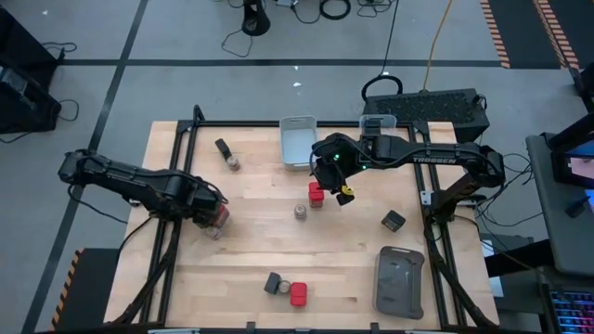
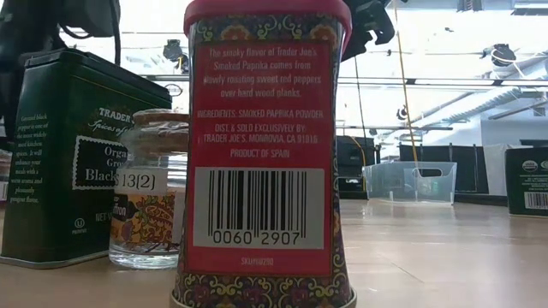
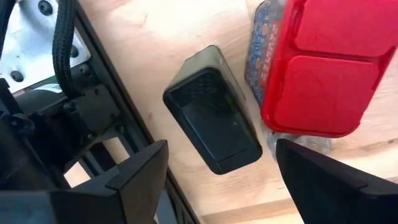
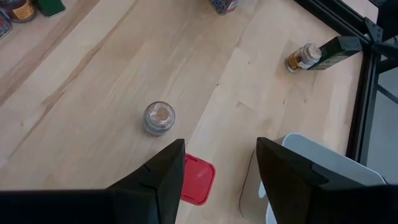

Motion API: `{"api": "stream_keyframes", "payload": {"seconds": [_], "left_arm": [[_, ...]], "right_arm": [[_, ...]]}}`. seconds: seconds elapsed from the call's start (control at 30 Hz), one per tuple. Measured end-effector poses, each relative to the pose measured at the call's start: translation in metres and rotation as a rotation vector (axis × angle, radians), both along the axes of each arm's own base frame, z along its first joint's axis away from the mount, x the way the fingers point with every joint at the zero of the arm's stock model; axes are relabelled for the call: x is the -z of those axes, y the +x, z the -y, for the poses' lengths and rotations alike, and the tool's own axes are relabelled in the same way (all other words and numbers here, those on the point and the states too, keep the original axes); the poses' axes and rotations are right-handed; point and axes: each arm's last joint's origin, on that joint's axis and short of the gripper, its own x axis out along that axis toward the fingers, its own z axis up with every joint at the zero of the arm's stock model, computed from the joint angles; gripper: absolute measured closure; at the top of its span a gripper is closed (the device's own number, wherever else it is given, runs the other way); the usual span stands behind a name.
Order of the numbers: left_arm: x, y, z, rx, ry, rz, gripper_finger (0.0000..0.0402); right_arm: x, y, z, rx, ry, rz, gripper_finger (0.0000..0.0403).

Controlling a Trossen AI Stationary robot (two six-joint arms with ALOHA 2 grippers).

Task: Sort spices by type
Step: Put the black seasoning can into the transparent bin

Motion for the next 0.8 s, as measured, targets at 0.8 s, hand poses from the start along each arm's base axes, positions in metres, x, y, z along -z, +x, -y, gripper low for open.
{"api": "stream_keyframes", "payload": {"seconds": [0.8], "left_arm": [[0.019, 0.016, 0.002, 0.049, 0.031, -0.074, 0.0101]], "right_arm": [[0.000, 0.000, 0.000, 0.005, 0.005, 0.001, 0.0222]]}}
